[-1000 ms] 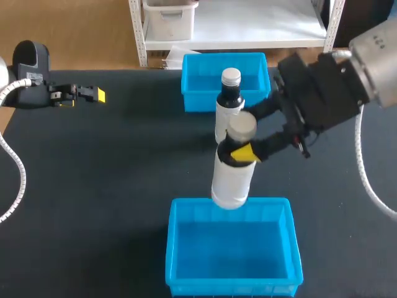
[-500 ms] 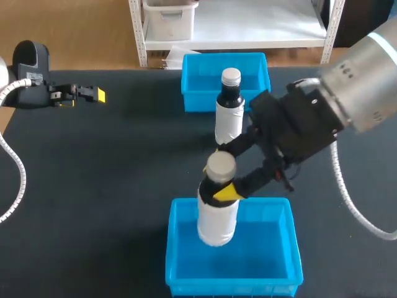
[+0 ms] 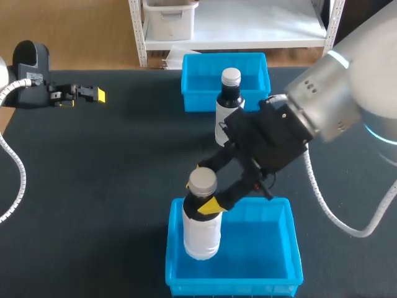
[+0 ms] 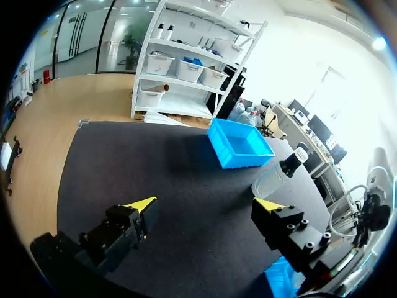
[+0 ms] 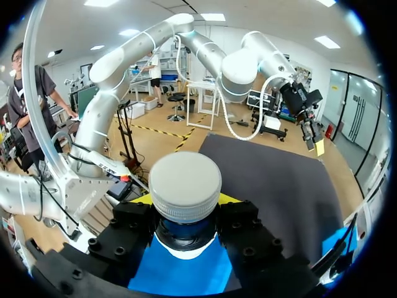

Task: Pick up the bottle, and place it in the far bin if it is heavy, or in the near bin if it is light.

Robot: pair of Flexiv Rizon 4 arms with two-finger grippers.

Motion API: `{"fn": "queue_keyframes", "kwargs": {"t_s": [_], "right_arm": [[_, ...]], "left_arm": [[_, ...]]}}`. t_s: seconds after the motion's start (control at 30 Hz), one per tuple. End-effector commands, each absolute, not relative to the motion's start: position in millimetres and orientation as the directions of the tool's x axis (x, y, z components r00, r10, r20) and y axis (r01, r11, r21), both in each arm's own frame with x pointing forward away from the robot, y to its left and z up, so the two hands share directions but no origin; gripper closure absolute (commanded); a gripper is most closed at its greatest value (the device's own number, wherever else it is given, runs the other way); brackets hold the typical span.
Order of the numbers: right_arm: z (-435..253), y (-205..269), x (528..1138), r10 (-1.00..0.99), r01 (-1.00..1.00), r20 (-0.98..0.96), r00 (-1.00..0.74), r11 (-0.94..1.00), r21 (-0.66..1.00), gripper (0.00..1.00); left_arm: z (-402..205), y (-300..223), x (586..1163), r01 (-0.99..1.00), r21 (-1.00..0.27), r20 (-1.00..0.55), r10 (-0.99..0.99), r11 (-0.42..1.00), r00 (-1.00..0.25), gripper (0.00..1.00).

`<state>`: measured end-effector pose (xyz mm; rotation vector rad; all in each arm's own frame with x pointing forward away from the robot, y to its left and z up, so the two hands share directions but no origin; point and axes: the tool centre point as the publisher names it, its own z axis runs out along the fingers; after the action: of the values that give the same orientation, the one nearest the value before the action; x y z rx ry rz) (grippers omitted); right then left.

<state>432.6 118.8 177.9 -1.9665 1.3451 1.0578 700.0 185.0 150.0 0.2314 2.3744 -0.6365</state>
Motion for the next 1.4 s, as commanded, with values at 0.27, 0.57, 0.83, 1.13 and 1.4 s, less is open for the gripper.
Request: {"fn": "queue_keyframes", "kwargs": {"t_s": [0.27,0.57,0.83,1.13,1.4], "right_arm": [[160.8,121.0,440.1,-0.525,-0.923,-0.829,0.194,-0.385,0.027,1.0],[149.6,121.5,442.7,-0.537,-0.922,-0.824,0.182,-0.384,0.047,1.0],[140.9,121.0,447.5,-0.544,-0.923,-0.822,0.167,-0.38,0.064,1.0],[134.3,120.6,449.5,-0.548,-0.921,-0.822,0.156,-0.381,0.079,1.0],[129.4,119.9,451.6,-0.555,-0.919,-0.82,0.143,-0.381,0.097,0.88]], "left_arm": [[150.0,185.0,700.0,0.321,-0.383,-0.642,0.0,0.866,-0.767,0.0],[150.0,185.0,700.0,0.321,-0.383,-0.642,0.0,0.866,-0.767,0.0],[150.0,185.0,700.0,0.321,-0.383,-0.642,0.0,0.866,-0.767,0.0],[150.0,185.0,700.0,0.321,-0.383,-0.642,0.0,0.866,-0.767,0.0],[150.0,185.0,700.0,0.321,-0.383,-0.642,0.0,0.866,-0.767,0.0]]}}
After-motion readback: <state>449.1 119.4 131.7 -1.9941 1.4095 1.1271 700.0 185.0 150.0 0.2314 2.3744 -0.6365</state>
